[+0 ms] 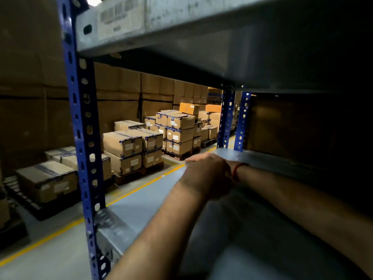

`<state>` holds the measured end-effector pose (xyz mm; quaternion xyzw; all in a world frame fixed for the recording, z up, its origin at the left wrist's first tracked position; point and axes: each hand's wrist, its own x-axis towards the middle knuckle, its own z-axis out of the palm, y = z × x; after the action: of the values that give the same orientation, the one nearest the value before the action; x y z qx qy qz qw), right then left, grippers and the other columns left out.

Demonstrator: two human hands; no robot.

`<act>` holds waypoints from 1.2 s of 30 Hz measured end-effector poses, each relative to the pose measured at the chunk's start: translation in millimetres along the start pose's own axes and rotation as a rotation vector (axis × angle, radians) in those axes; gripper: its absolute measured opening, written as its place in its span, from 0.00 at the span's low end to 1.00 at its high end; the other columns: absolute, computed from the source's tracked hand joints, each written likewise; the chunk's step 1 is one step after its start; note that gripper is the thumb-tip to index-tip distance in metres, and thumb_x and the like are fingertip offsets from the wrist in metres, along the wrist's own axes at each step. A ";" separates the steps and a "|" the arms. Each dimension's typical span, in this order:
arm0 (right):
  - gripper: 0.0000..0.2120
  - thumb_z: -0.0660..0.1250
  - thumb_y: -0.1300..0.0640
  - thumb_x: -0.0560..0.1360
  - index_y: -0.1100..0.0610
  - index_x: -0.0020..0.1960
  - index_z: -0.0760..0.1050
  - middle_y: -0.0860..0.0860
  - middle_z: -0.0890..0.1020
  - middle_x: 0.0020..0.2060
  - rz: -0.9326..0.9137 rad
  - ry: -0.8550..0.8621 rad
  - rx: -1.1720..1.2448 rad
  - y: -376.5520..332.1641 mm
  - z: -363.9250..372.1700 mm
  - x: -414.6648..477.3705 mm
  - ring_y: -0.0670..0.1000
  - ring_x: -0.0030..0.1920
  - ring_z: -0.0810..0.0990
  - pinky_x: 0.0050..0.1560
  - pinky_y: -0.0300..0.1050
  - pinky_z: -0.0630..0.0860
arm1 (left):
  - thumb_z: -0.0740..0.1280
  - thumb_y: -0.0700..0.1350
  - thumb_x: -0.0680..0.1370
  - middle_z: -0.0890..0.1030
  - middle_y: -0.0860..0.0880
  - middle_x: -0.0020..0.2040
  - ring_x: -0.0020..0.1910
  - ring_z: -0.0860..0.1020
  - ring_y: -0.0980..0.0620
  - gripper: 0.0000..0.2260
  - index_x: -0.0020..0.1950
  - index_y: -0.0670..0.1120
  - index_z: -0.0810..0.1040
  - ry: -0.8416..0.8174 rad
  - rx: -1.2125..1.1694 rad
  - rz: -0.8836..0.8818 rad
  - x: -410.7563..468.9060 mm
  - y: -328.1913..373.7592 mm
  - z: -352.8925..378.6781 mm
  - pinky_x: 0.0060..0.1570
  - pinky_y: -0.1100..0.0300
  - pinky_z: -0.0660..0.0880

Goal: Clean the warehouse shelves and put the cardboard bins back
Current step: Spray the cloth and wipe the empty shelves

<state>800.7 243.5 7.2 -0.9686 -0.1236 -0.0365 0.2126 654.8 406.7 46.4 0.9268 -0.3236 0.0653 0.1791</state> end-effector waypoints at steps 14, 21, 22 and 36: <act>0.20 0.55 0.60 0.83 0.51 0.73 0.71 0.49 0.73 0.71 -0.050 -0.018 -0.094 46.6 -18.8 43.2 0.49 0.70 0.70 0.71 0.45 0.63 | 0.62 0.66 0.79 0.78 0.49 0.65 0.65 0.73 0.46 0.21 0.65 0.56 0.76 -0.156 -0.022 -0.142 28.0 -33.5 34.3 0.70 0.33 0.61; 0.16 0.56 0.57 0.83 0.59 0.64 0.78 0.59 0.79 0.64 0.400 0.168 -0.352 145.4 -46.5 66.5 0.60 0.61 0.78 0.61 0.49 0.73 | 0.63 0.66 0.78 0.80 0.50 0.58 0.60 0.75 0.47 0.19 0.56 0.52 0.79 -0.140 -0.053 -0.144 30.0 -33.0 34.1 0.68 0.35 0.61; 0.16 0.56 0.57 0.83 0.61 0.61 0.78 0.61 0.80 0.62 0.431 0.191 -0.374 144.9 -46.6 71.4 0.61 0.60 0.79 0.59 0.49 0.74 | 0.63 0.65 0.78 0.80 0.49 0.58 0.59 0.75 0.48 0.19 0.57 0.52 0.79 -0.136 -0.053 -0.146 31.3 -31.9 32.7 0.68 0.36 0.61; 0.19 0.55 0.59 0.82 0.63 0.70 0.72 0.60 0.76 0.67 0.476 0.176 -0.428 137.2 -42.6 91.8 0.60 0.67 0.75 0.67 0.51 0.71 | 0.62 0.63 0.80 0.80 0.49 0.60 0.65 0.73 0.47 0.15 0.53 0.53 0.78 -0.152 -0.098 -0.143 27.6 -27.6 28.5 0.70 0.28 0.49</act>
<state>923.7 125.5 1.9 -0.9861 0.1355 -0.0945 0.0164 693.7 400.2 18.5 0.9399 -0.2722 -0.0338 0.2033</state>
